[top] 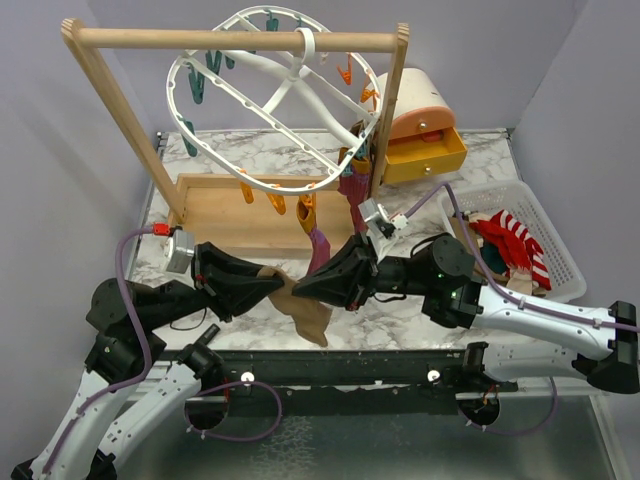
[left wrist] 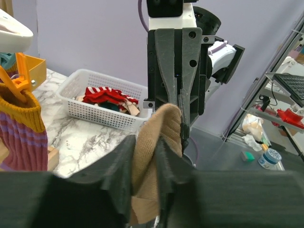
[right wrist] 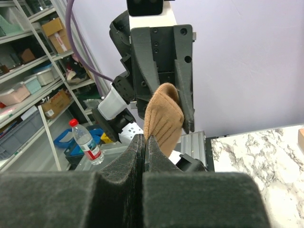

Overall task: Clip the socks to the hanger
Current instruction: Pick up the sock from the bin.

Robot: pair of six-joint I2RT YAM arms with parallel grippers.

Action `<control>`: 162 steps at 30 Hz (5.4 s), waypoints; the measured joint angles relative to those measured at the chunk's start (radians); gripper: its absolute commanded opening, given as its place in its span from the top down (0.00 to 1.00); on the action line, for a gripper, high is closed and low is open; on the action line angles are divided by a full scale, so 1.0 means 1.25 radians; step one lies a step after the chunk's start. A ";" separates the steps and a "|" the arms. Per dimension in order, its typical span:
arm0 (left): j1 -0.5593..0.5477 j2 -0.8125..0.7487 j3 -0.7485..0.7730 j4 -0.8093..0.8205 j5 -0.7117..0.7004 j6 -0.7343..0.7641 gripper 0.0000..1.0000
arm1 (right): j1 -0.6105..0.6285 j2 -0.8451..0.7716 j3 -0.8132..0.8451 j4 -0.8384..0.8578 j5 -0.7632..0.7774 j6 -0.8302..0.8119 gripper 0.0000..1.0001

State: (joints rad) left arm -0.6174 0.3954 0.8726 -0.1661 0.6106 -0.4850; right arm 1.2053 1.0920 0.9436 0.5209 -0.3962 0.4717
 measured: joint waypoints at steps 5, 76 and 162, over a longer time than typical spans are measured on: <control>0.000 -0.001 0.000 -0.006 -0.001 0.013 1.00 | 0.000 0.001 0.000 -0.006 0.001 0.006 0.80; 0.000 -0.031 0.158 -0.015 -0.247 -0.114 1.00 | 0.236 0.074 -0.101 -0.045 0.422 -0.197 0.32; 0.147 -0.230 -0.268 -0.123 0.003 0.715 0.01 | 0.045 0.049 -0.067 -0.320 0.580 1.035 0.99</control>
State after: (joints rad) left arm -0.4339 0.1078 0.5377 -0.3199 0.6140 0.4088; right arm 1.2613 1.1534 0.8597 0.1211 0.3286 1.7653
